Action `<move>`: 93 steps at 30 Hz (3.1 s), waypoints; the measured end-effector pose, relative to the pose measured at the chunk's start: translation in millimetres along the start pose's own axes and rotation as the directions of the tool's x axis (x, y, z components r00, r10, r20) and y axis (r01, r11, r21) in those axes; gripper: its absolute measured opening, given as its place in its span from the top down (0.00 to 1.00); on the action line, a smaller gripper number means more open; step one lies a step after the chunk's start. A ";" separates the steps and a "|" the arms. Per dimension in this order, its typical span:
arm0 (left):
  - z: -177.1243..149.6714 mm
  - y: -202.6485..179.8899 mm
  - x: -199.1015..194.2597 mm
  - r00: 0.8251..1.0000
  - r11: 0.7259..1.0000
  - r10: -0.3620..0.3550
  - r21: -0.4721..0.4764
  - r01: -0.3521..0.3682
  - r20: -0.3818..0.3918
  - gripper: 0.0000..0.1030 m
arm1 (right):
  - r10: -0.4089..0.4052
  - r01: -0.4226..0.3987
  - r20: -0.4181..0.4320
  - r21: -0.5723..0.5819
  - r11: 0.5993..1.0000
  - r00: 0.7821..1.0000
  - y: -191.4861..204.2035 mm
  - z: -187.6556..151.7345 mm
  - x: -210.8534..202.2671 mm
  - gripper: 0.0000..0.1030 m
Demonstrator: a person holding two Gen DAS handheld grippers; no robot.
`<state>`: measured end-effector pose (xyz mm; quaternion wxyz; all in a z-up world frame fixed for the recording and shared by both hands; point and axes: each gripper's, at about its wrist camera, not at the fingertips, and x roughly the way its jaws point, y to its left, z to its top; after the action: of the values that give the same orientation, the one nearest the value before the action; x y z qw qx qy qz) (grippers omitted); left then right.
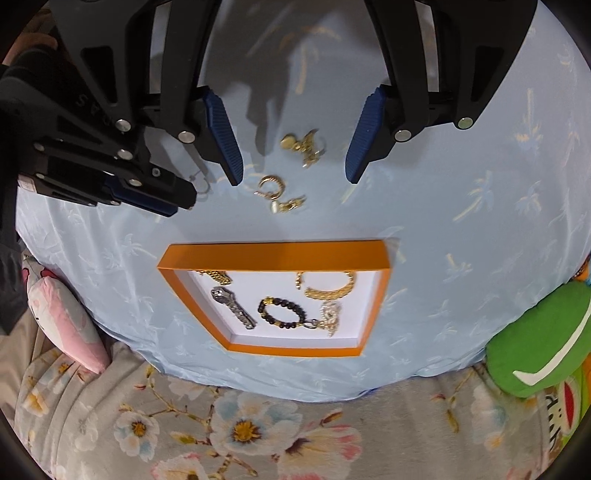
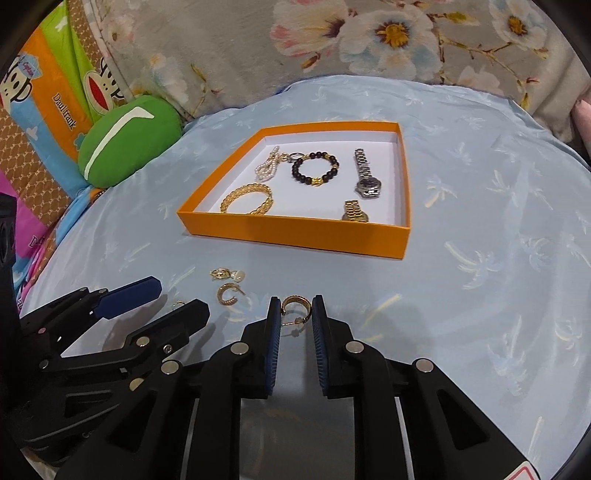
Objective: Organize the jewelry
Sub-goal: 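Grasp the second gold hoop earring with the left tool, then lower both hoop earrings into the orange box and open both tools, then move the right tool to the gold drop earring and grasp it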
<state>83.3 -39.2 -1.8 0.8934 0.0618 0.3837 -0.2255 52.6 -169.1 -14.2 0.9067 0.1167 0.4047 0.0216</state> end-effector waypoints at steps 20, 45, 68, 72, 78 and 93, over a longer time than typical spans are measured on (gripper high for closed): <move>7.6 -16.0 24.7 0.999 1.000 -0.003 0.012 0.003 -0.047 0.85 | 0.013 -0.013 0.014 0.047 0.999 1.000 -19.8 -1.0 -5.9 0.84; 115.0 18.7 45.7 0.996 0.999 0.034 -0.032 -0.032 0.085 0.85 | 0.029 -0.029 0.071 0.002 1.000 0.997 -17.8 97.0 36.6 0.84; 123.3 37.8 107.6 0.998 0.997 0.061 -0.053 -0.060 0.013 0.63 | -0.003 0.003 0.051 -0.013 1.000 0.999 -20.5 106.2 86.3 0.83; 123.0 38.2 99.6 0.998 0.997 0.057 -0.053 -0.055 0.039 0.58 | -0.001 0.002 0.079 -0.007 1.000 0.997 -22.2 105.9 78.6 0.82; 111.5 49.1 70.6 0.995 0.995 0.049 -0.085 -0.042 0.088 0.58 | 0.039 -0.038 0.136 -0.010 0.999 0.990 -23.6 93.5 45.5 0.82; 5.2 78.9 0.4 0.995 0.987 0.101 -0.131 -0.098 0.015 0.58 | 0.175 -0.178 -0.032 -0.189 0.966 0.984 50.3 -4.5 9.6 0.77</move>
<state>122.5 29.4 -3.4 0.9097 0.0200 0.3843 -0.1559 58.5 -118.1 -12.6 0.9051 0.0643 0.3955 0.1419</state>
